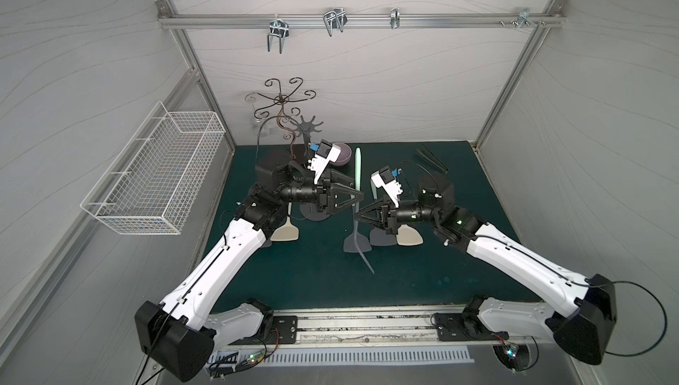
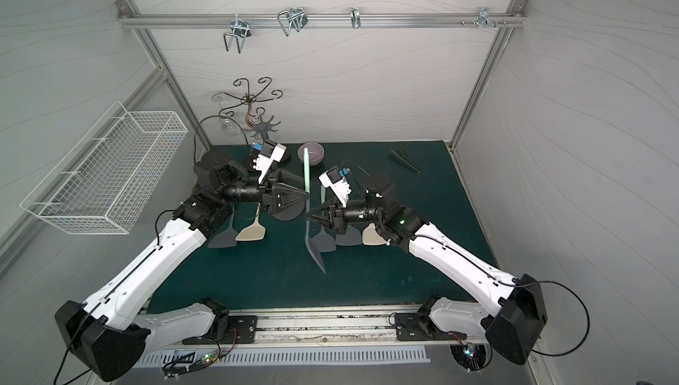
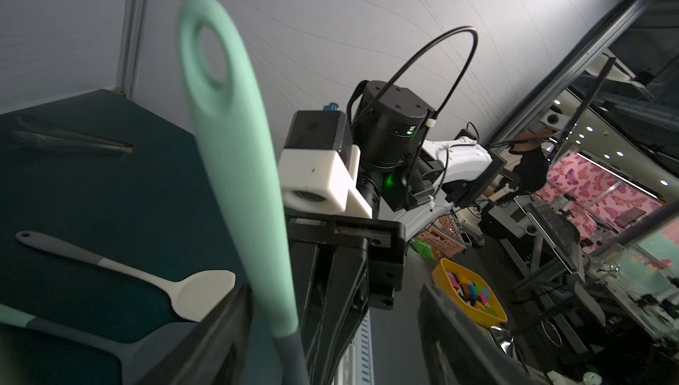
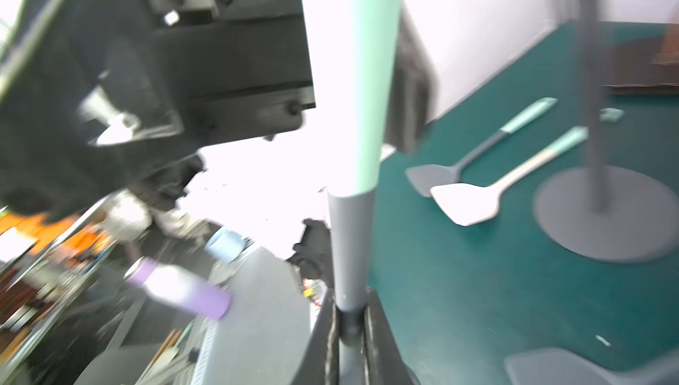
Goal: Take the spatula off the kitchen utensil rack
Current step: Place the spatula at the center of the board.
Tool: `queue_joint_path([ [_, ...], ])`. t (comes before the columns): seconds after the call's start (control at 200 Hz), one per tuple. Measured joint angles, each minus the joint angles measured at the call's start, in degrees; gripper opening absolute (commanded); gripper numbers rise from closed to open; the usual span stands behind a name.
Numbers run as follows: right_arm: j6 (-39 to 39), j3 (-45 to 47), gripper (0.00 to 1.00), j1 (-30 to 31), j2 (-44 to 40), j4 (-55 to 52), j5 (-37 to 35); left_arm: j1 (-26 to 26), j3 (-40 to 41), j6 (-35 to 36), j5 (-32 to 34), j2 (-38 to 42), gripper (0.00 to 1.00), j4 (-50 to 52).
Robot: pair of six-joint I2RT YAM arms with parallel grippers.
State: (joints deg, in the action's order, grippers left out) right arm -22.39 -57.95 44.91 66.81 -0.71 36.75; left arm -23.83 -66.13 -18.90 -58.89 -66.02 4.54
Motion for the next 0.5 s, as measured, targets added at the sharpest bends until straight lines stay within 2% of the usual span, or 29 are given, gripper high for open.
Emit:
queue_joint_path([
  [0.045,1.1,-0.9,0.00,-0.8,-0.3,-4.2,-4.0,0.2,-0.7,2.0,3.6,0.1,0.77,3.7],
  [0.145,3.3,-5.7,0.00,-3.8,0.2,-16.1,-18.1,0.5,-2.0,5.5,15.0,0.7,0.77,11.9],
  [0.26,5.4,-12.3,0.00,-13.4,3.5,-26.6,-29.9,0.6,-2.2,9.9,24.9,2.8,0.77,19.1],
  [0.375,8.5,-17.6,0.00,-22.1,11.4,-34.1,-38.5,0.6,-2.1,13.1,32.7,5.9,0.77,22.4],
  [0.5,13.6,-24.8,0.00,-24.3,24.8,-43.2,-48.4,0.6,-0.2,15.1,36.7,8.8,0.77,22.6],
])
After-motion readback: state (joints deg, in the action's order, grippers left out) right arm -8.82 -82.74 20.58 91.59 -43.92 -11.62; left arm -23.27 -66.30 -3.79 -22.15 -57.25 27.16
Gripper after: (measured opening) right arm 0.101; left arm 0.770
